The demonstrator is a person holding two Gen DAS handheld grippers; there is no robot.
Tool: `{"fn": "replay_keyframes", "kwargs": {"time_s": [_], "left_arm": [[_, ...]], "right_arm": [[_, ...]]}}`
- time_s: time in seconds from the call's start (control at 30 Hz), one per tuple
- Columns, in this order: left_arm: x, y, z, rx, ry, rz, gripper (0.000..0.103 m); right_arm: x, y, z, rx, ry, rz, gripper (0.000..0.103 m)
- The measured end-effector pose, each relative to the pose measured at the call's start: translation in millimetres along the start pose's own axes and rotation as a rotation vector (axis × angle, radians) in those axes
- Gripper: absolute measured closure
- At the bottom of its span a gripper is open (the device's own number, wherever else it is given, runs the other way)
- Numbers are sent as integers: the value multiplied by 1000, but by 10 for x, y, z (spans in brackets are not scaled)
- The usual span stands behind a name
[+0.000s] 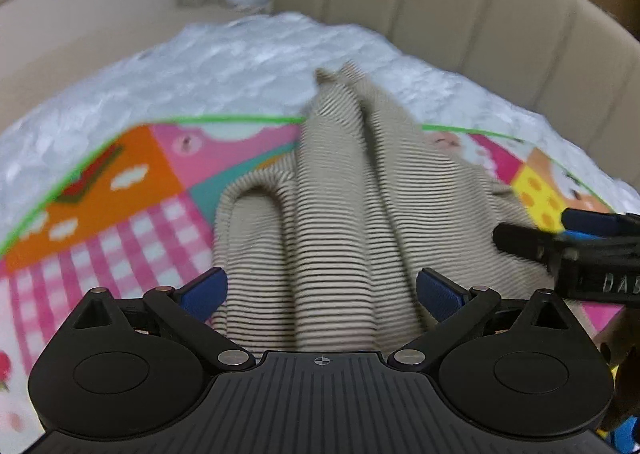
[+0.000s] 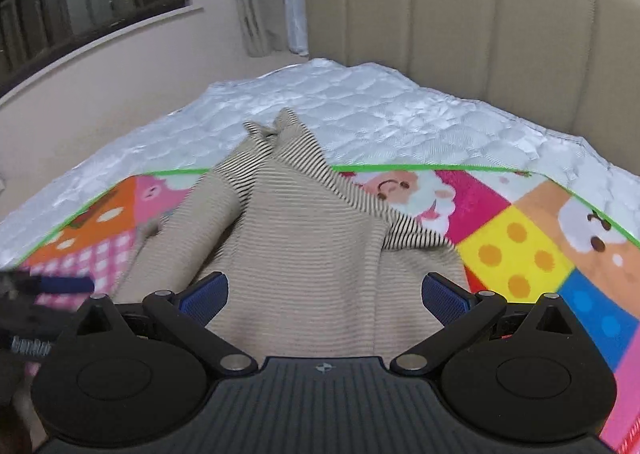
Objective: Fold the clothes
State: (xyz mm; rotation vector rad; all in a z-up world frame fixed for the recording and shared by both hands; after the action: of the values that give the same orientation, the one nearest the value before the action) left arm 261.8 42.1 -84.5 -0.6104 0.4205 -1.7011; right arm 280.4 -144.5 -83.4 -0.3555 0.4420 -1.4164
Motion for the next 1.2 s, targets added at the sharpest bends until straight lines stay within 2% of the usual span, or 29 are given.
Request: {"fn": "replay_keyframes", "kwargs": {"time_s": [0.13,0.23,0.27,0.3,0.33,0.47,0.57,0.67,0.77,0.87,0.9,0.93,0.97,1.0,1.07,1.17,1.2], "left_arm": [[-111,209,-164,-87,-29,-79,0],[-90,250,-172,-95,-23,-119,2],[-78,258,-161,-97,-20,-128,14],[-59,264,-139,-91,-7,-126,42],[-36,267,-100,-74,28,-125,54],[7,302,71,7,182,-135,79],[-98,315,314,105,250,-96,88],[-406,333,632,211,226,52,89],[-807,409,833,275,171,226,88],[-1086,407,866,283,90,302,83],[-1154,375,863,286,64,323,72],[-1189,313,869,291,39,317,63],[-1214,204,874,300,-4,306,43],[-1239,93,880,309,-48,294,32],[-1190,-138,884,317,-162,261,25],[-987,-378,791,259,-287,148,22],[-897,-443,705,225,-358,108,20]], "right_arm": [[39,279,-73,-36,8,-18,0],[74,443,-189,-75,16,-36,0],[84,474,-216,-86,21,-41,0],[103,507,-249,-98,28,-44,0],[120,524,-277,-106,42,-42,0],[144,547,-326,-116,37,-27,0],[177,556,-325,-146,53,-12,0],[182,584,-312,-185,42,9,0],[130,620,-303,-218,11,3,0],[113,610,-249,-221,-9,9,2],[86,544,-188,-178,-26,9,9],[57,480,-124,-135,-43,7,21],[5,432,-35,-88,-50,2,26],[-47,384,53,-41,-57,-3,26],[-151,391,218,26,-58,-13,33],[-362,641,403,84,-71,-48,33],[-440,740,414,87,-84,-45,33]]}}
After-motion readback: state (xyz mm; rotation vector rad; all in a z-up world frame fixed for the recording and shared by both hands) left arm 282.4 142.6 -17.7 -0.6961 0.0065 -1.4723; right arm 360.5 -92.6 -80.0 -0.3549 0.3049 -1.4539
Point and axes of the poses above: each gripper's, at about its wrist camera, not at the fingertips, and y roughly the way its jaws point, x to its right, z to its top, the point moved 1 cm from there along y, roughly the way its jaws point, and after that the axes turned 13 degrees about x, right-handed, at the moved point
